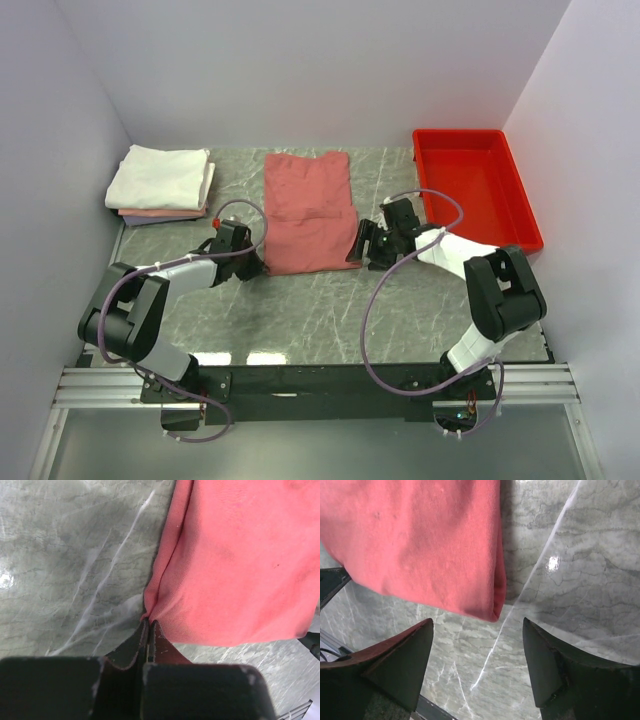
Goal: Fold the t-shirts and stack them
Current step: Fold the tshirt
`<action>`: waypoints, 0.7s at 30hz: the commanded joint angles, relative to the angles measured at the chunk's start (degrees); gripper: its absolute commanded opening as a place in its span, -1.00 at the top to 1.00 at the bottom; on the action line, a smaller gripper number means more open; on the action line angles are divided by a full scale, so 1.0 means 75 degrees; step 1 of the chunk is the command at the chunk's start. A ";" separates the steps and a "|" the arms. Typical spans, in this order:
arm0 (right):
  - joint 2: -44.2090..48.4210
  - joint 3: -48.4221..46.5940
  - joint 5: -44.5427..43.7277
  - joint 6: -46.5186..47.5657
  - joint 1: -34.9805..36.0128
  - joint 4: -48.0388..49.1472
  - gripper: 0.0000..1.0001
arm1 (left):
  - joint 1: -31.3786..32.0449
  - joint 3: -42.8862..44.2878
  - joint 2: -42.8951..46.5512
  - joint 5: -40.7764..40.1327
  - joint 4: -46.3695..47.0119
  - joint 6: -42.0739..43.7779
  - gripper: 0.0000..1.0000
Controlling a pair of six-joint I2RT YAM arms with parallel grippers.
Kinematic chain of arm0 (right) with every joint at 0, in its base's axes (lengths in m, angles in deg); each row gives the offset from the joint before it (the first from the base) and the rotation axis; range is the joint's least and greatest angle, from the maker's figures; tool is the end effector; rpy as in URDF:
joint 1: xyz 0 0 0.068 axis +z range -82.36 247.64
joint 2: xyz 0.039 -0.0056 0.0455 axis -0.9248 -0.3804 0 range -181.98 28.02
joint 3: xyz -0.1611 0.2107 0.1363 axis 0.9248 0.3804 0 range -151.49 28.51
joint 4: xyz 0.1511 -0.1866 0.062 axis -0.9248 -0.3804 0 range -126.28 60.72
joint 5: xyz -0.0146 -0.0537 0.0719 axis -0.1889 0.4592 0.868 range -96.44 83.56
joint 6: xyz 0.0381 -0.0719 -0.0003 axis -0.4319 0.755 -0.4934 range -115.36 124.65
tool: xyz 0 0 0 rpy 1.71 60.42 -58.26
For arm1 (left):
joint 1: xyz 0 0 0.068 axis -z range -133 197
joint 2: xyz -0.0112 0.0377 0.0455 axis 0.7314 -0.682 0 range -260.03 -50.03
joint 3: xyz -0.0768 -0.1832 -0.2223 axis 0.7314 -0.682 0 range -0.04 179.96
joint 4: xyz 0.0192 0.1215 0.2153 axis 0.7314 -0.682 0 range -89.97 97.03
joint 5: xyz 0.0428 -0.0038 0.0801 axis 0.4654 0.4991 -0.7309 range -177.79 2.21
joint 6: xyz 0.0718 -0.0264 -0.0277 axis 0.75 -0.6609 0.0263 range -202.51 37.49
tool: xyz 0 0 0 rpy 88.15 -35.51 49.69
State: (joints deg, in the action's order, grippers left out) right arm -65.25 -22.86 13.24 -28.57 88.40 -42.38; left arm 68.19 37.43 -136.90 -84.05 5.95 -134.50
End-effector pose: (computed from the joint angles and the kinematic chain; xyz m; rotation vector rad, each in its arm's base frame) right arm 0.2991 0.1387 0.1788 0.1429 2.6409 0.7861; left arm 0.2703 -0.1096 0.1558 -0.6502 2.4732 -0.6147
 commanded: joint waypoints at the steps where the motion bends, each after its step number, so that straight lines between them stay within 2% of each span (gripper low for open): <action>1: -0.0219 -0.0240 -0.0139 -0.0142 0.0069 0.0259 -0.55 | 0.0034 -0.0180 -0.0113 -0.0043 0.0062 0.0041 0.99; 7: -0.0594 -0.0416 -0.0327 -0.0165 0.0139 0.0352 -0.33 | 0.0034 -0.0274 -0.0019 -0.0078 0.0097 0.0041 0.99; 14: -0.1098 -0.0532 -0.0503 -0.0131 0.0127 0.0459 0.09 | 0.0034 -0.0239 -0.0007 -0.0136 0.0086 0.0064 0.99; 17: -0.1099 -0.0382 -0.0363 -0.0107 0.0151 0.0505 0.45 | 0.0034 -0.0262 0.0016 -0.0218 0.0062 -0.0029 0.99; 18: -0.0971 -0.0299 -0.0339 -0.0095 0.0139 0.0540 0.76 | 0.0034 -0.0285 0.0040 -0.0184 0.0062 -0.0029 0.99; 19: -0.0877 -0.0217 -0.0351 -0.0107 0.0139 0.0586 1.00 | 0.0046 -0.0332 0.0144 -0.0183 0.0074 -0.0087 0.99; 21: -0.0666 -0.0111 -0.0363 0.0010 0.0139 0.0505 1.00 | 0.0057 -0.0554 0.0320 -0.0207 0.0097 -0.0146 0.99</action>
State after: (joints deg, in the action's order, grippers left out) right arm -72.51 -24.89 11.21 -29.90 89.03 -38.62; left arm 68.23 35.95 -136.37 -84.16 8.24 -134.96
